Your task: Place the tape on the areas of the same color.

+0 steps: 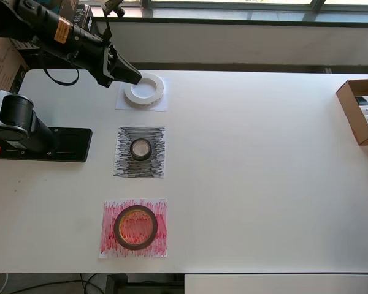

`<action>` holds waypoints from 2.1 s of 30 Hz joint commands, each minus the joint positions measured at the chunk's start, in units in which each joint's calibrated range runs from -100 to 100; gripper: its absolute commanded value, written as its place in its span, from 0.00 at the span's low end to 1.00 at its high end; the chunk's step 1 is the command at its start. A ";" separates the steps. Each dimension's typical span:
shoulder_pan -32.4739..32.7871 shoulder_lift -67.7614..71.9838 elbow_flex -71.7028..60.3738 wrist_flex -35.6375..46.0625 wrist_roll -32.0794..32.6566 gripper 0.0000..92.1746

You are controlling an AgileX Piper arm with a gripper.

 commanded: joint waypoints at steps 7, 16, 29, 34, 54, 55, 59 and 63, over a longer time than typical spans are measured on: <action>0.16 -22.09 11.33 -0.28 -1.54 0.05; -0.08 -36.68 19.33 -0.28 -3.83 0.05; -0.55 -42.01 22.42 -0.28 -3.42 0.05; -1.26 -42.11 23.42 -0.28 -3.18 0.05; 1.35 -59.51 31.23 -3.85 -7.92 0.05; 1.35 -60.35 32.51 -6.22 -8.01 0.05; 1.42 -65.12 36.87 -12.08 -8.83 0.05; 2.06 -68.11 39.23 -13.01 -10.30 0.05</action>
